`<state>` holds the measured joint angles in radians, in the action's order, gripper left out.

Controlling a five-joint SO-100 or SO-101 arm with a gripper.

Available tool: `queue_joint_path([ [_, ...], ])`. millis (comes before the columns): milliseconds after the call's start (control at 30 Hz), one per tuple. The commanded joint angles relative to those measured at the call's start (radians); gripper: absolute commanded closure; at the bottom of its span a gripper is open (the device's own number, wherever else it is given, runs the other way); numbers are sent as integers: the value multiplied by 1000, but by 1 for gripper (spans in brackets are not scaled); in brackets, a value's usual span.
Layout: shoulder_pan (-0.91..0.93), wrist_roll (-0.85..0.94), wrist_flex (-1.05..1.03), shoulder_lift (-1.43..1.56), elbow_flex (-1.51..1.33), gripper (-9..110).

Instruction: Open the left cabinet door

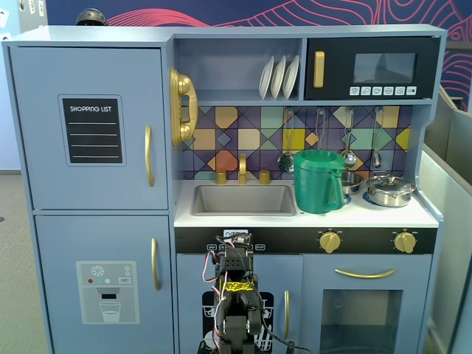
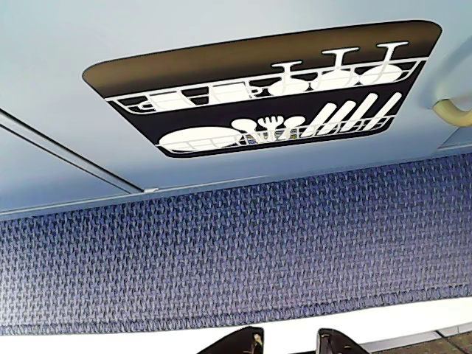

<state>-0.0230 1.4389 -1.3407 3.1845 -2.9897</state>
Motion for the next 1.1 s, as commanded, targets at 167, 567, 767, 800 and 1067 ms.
queue_joint_path([
  [167,8,0,-178,-5,-9,101],
  [567,-52,-37,49,-8,3,97],
  [767,-71,-12,100,-8,84,96],
  [800,-72,-9,103,-8,98,96],
  [1067,-60,8,86,-8,207,96],
])
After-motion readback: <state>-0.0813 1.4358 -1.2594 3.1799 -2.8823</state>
